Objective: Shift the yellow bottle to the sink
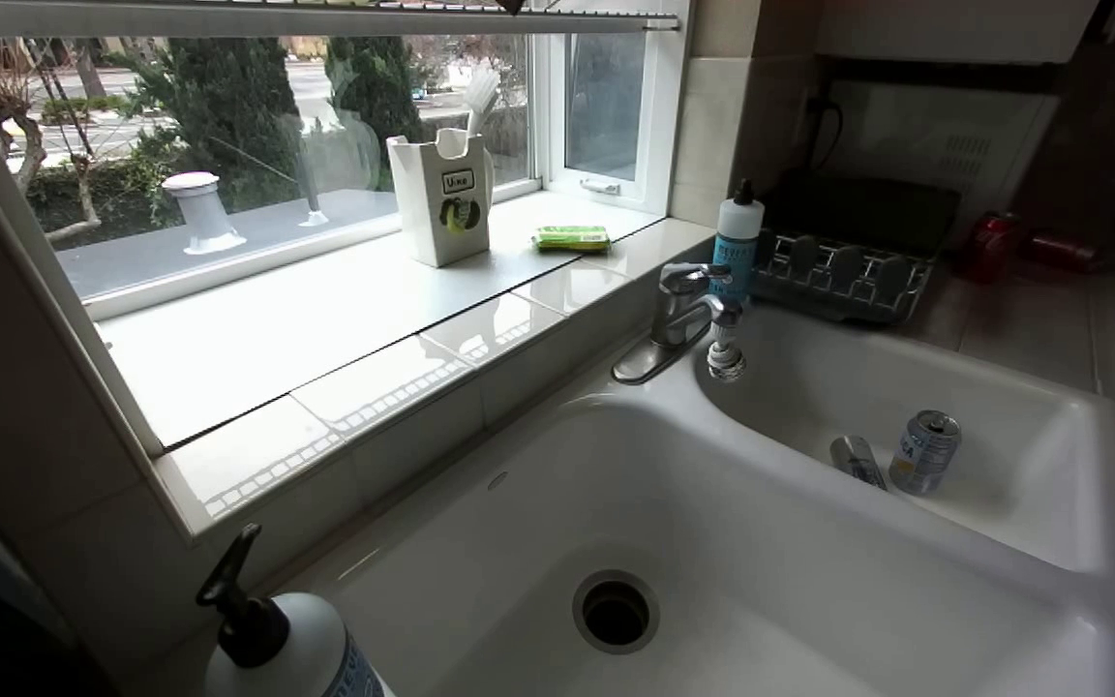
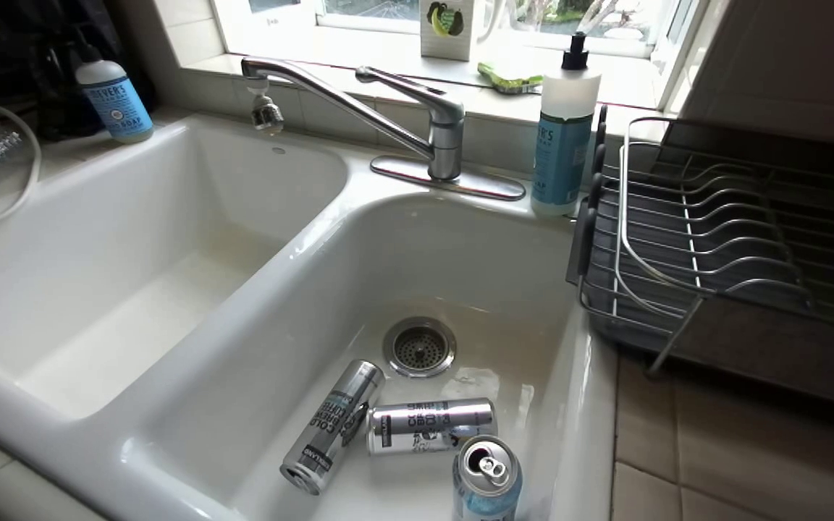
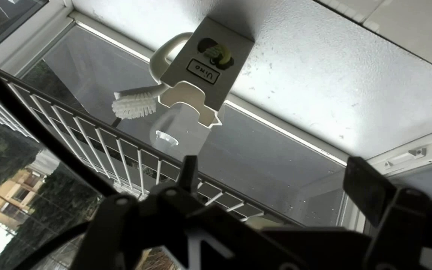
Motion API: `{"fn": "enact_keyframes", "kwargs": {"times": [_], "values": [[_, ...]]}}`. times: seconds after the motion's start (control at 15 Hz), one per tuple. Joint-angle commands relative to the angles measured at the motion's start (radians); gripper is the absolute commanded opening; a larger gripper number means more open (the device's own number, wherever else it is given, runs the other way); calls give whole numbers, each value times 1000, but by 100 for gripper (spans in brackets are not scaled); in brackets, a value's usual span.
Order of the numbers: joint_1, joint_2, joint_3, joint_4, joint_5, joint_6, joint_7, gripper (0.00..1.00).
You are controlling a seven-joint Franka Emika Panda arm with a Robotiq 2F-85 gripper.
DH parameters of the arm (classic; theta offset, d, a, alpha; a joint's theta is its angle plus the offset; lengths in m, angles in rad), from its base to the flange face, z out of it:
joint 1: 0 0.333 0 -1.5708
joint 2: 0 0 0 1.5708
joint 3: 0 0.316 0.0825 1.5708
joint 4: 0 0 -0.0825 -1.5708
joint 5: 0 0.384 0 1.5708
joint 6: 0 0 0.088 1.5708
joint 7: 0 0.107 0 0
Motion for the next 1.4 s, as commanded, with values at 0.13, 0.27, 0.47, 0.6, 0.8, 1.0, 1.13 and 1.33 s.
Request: {"fn": "enact_keyframes", "kwargs": {"times": [0.13,0.27,0.47,0.6,0.8,1.0,1.13,1.33], "values": [[64,124,-9,220,24,-12,16,100],[81,165,-10,286,60,-19,10,100],[97,232,-13,384,134,-21,19,100],[105,281,-17,452,179,-24,20,100],[112,358,-29,555,231,-28,25,100],[119,436,-45,655,262,-28,25,100],[125,482,-57,715,275,-33,22,100],[132,546,-67,800,302,-32,18,100]]}}
